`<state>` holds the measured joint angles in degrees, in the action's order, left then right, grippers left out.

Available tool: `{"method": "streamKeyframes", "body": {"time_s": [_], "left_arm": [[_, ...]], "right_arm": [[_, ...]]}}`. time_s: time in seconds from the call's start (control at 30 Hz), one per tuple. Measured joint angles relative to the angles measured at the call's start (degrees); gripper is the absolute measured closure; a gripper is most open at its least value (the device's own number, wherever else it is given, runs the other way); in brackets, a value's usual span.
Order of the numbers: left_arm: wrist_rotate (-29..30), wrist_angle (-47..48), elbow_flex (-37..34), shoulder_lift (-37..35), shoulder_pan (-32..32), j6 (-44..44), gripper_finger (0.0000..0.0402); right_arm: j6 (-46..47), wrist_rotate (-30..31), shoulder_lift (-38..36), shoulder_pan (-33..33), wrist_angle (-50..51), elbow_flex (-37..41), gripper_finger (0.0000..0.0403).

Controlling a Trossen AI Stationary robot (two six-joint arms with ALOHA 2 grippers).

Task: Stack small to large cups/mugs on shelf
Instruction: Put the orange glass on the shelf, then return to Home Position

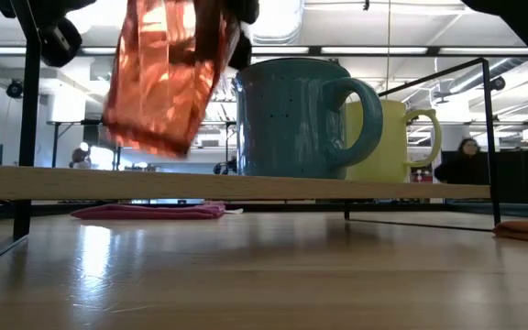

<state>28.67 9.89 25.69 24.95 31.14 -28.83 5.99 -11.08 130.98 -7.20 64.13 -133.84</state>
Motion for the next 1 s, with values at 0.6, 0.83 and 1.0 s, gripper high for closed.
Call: {"method": "streamKeyframes", "body": {"time_s": [0.6,0.83,1.0], "left_arm": [[0.1,0.1,-0.3,2.0,0.0,-3.9,0.0285],[0.1,0.1,-0.8,2.0,0.0,-4.0,0.0285],[0.1,0.1,-0.7,2.0,0.0,-3.9,0.0285]], "right_arm": [[3.5,-4.6,1.0,-0.2,-1.4,-0.9,0.0332],[3.5,-4.8,1.1,-0.2,-1.4,-0.9,0.0337],[3.5,-4.1,0.5,0.0,-1.4,-0.9,0.0328]]}}
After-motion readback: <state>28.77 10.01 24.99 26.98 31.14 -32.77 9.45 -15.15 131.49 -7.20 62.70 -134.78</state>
